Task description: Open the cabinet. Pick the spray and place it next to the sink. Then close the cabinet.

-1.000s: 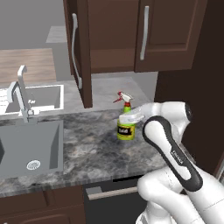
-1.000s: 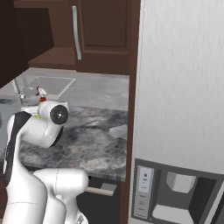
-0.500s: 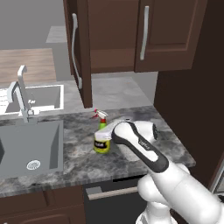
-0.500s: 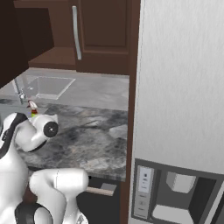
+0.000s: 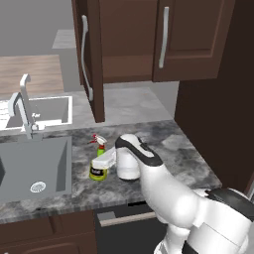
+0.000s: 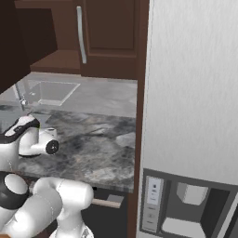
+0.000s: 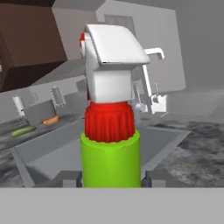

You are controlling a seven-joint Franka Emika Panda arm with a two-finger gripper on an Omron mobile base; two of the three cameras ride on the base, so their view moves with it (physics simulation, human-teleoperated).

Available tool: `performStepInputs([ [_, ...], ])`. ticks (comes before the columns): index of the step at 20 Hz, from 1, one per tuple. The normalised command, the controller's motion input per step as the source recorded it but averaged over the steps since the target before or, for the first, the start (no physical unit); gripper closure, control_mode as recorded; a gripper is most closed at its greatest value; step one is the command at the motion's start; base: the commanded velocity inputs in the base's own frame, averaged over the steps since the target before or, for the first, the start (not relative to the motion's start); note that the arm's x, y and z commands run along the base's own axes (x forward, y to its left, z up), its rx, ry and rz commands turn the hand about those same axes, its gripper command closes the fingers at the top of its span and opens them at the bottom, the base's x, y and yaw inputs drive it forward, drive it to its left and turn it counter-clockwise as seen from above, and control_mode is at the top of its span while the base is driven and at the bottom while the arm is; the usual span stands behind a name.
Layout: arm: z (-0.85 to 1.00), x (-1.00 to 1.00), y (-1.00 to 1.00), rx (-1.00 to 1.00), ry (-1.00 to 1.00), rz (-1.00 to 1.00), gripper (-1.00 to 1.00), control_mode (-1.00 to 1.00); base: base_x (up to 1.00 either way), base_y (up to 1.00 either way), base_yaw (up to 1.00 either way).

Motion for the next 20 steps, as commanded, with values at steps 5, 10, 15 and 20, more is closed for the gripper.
performStepInputs([
  [5, -0.39, 0.27, 0.12, 0.05, 0.0, 0.15, 1.0, -1.0, 0.0, 0.0, 0.0],
  [10, -0.28, 0.09, 0.3, 0.0, -0.07, 0.15, 1.0, -1.0, 0.0, 0.0, 0.0],
  [15, -0.17, 0.12, 0.3, 0.0, -0.12, 0.12, 1.0, -1.0, 0.0, 0.0, 0.0],
  [20, -0.12, 0.13, 0.35, 0.0, -0.12, 0.1, 1.0, -1.0, 0.0, 0.0, 0.0],
])
